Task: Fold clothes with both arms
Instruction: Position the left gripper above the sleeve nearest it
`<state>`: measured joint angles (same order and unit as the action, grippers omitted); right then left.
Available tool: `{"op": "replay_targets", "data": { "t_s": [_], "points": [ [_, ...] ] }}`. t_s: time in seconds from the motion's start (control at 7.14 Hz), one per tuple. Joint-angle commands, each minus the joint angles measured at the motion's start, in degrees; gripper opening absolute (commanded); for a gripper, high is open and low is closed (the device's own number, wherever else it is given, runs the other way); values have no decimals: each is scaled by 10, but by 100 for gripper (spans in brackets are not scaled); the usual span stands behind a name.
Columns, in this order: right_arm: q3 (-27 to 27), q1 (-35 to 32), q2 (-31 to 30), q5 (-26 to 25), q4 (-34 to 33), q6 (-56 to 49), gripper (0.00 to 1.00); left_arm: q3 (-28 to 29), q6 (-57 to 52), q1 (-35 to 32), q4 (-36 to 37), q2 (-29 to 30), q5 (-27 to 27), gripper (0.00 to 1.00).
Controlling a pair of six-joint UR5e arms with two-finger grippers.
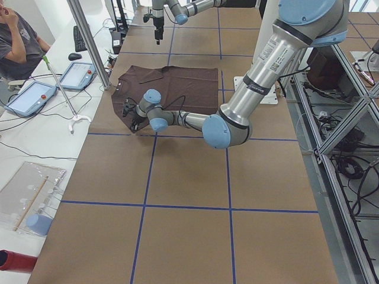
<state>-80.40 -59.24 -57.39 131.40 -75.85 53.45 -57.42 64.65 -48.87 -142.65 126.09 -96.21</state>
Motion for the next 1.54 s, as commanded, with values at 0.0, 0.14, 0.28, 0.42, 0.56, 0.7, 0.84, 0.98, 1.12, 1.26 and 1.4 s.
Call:
{"op": "replay_targets", "data": {
  "t_s": [0.0,0.14,0.28,0.42,0.56,0.7,0.84,0.98,1.12,1.26,1.4],
  "points": [
    [1,0,0,0,0,0,100,-8,-4,0,2,-3,-6,0],
    [0,0,0,0,0,0,100,-8,-12,0,3,-7,-5,97],
    [0,0,0,0,0,1,100,-10,-17,-2,13,-8,-5,100],
    [0,0,0,0,0,0,100,-27,-17,-3,49,-8,-4,100],
    [0,0,0,0,0,0,100,-32,-16,-3,57,-9,-5,100],
    [0,0,-1,0,0,0,100,-32,-13,-3,57,-15,-5,100],
    [0,0,-1,0,0,1,100,-32,-8,-3,57,-15,-4,100],
    [0,1,0,0,0,0,100,-32,-7,-2,55,-15,-4,100],
    [0,0,0,0,0,1,100,-32,2,0,55,-15,-4,100],
    [0,1,0,0,0,0,100,-32,8,1,54,-15,-4,100],
    [0,0,-1,0,0,0,100,-32,8,1,54,-15,-4,98]
  ]
}}
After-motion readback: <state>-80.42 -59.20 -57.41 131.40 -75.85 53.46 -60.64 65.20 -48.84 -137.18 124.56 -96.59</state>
